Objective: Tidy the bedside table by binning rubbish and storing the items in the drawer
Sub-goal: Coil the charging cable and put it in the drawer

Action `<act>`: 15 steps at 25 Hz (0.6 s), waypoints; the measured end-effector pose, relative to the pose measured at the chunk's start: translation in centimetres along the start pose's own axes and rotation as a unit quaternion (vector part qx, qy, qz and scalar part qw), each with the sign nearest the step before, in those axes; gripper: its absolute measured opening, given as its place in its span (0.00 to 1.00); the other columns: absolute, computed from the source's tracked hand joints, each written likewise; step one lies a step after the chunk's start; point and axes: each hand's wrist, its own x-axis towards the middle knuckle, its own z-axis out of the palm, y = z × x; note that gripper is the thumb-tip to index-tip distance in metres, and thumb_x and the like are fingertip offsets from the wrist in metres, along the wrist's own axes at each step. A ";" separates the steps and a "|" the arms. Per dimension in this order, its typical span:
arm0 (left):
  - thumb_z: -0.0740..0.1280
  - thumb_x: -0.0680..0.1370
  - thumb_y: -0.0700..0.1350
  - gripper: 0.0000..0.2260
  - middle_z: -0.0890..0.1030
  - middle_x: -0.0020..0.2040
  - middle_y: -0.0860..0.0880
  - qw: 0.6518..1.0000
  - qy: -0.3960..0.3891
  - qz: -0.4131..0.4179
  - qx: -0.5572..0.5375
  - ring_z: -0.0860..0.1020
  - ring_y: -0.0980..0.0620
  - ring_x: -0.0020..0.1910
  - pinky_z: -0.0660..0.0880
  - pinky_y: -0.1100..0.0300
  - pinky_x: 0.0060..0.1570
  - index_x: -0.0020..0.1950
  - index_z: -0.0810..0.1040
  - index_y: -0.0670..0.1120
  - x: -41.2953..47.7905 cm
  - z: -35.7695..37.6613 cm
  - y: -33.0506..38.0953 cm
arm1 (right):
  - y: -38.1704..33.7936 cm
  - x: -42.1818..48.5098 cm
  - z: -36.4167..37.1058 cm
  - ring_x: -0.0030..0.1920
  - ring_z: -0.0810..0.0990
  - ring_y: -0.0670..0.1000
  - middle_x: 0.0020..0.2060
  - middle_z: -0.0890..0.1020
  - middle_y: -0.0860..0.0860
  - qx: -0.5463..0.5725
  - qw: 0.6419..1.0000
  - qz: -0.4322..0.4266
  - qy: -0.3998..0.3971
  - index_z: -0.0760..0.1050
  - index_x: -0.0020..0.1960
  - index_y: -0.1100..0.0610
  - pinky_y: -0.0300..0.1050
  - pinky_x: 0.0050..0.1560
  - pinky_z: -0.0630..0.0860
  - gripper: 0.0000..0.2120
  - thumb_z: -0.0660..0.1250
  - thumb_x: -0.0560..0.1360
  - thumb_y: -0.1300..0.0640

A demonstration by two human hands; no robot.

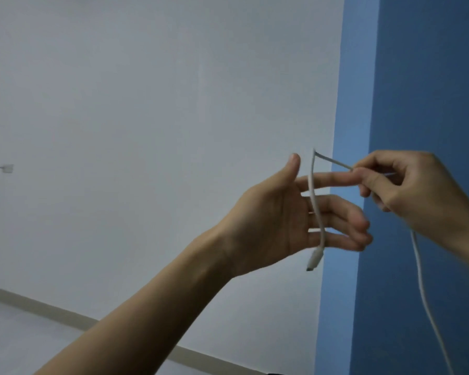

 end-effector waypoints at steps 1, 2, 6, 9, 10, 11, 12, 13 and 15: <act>0.44 0.79 0.61 0.29 0.81 0.39 0.41 0.999 0.009 0.008 -0.032 0.81 0.44 0.38 0.79 0.54 0.45 0.56 0.74 0.41 0.1 -0.1 0.3 | -0.1 0.0 -0.1 0.25 0.74 0.44 0.32 0.80 0.45 -0.007 1.000 0.000 0.013 0.77 0.35 0.49 0.31 0.26 0.67 0.10 0.65 0.74 0.58; 0.43 0.78 0.63 0.31 0.81 0.37 0.42 0.999 0.022 0.010 -0.043 0.81 0.46 0.35 0.79 0.56 0.41 0.56 0.75 0.42 0.2 -0.1 0.6 | -0.2 0.0 -0.2 0.25 0.74 0.44 0.34 0.80 0.44 -0.020 0.999 -0.002 0.025 0.78 0.35 0.49 0.31 0.25 0.67 0.10 0.65 0.74 0.58; 0.48 0.80 0.55 0.19 0.74 0.26 0.51 0.991 0.043 -0.015 0.128 0.66 0.56 0.20 0.60 0.67 0.20 0.55 0.74 0.46 0.4 0.2 0.9 | -0.6 0.1 -0.6 0.25 0.73 0.46 0.35 0.81 0.43 -0.025 0.999 -0.006 0.037 0.78 0.37 0.51 0.31 0.24 0.67 0.09 0.64 0.74 0.58; 0.49 0.81 0.48 0.19 0.74 0.24 0.50 0.990 -0.045 -0.062 0.116 0.59 0.59 0.16 0.58 0.69 0.17 0.68 0.66 0.41 0.2 1.3 0.2 | -0.7 0.5 -0.8 0.21 0.71 0.48 0.31 0.81 0.47 0.042 0.999 -0.004 0.024 0.76 0.38 0.52 0.32 0.24 0.68 0.10 0.61 0.77 0.60; 0.50 0.80 0.49 0.23 0.74 0.24 0.50 0.989 -0.073 -0.084 0.093 0.58 0.59 0.14 0.58 0.70 0.16 0.72 0.61 0.40 0.1 1.8 -0.2 | -0.7 0.7 -0.8 0.21 0.70 0.48 0.30 0.81 0.48 0.060 0.998 -0.005 0.019 0.76 0.38 0.52 0.32 0.23 0.68 0.11 0.61 0.77 0.60; 0.52 0.79 0.50 0.26 0.76 0.24 0.50 0.986 -0.101 -0.108 0.071 0.57 0.59 0.13 0.58 0.70 0.15 0.74 0.57 0.39 0.1 2.1 -0.6 | -0.9 0.8 -0.8 0.20 0.69 0.47 0.29 0.80 0.49 0.072 0.997 -0.009 0.018 0.75 0.38 0.52 0.33 0.23 0.68 0.11 0.60 0.77 0.60; 0.53 0.79 0.49 0.27 0.78 0.26 0.49 0.982 -0.131 -0.128 0.053 0.58 0.60 0.12 0.56 0.68 0.13 0.74 0.54 0.38 0.1 2.4 -1.1 | -1.0 0.9 -0.8 0.20 0.69 0.47 0.28 0.80 0.50 0.084 0.996 -0.016 0.022 0.75 0.38 0.52 0.33 0.23 0.67 0.11 0.60 0.78 0.61; 0.52 0.80 0.46 0.24 0.80 0.28 0.46 0.977 -0.153 -0.142 0.044 0.60 0.61 0.12 0.52 0.65 0.12 0.74 0.54 0.38 0.2 2.6 -1.4 | -1.2 0.9 -0.7 0.20 0.68 0.46 0.28 0.79 0.50 0.097 0.995 -0.022 0.028 0.75 0.38 0.51 0.33 0.23 0.67 0.12 0.60 0.78 0.61; 0.48 0.80 0.38 0.21 0.78 0.40 0.28 0.973 -0.161 -0.156 0.052 0.65 0.61 0.13 0.48 0.64 0.12 0.74 0.56 0.38 0.5 3.2 -1.7 | -1.5 0.9 -0.7 0.19 0.67 0.46 0.27 0.78 0.50 0.120 0.991 -0.035 0.041 0.75 0.39 0.52 0.33 0.23 0.66 0.12 0.59 0.78 0.62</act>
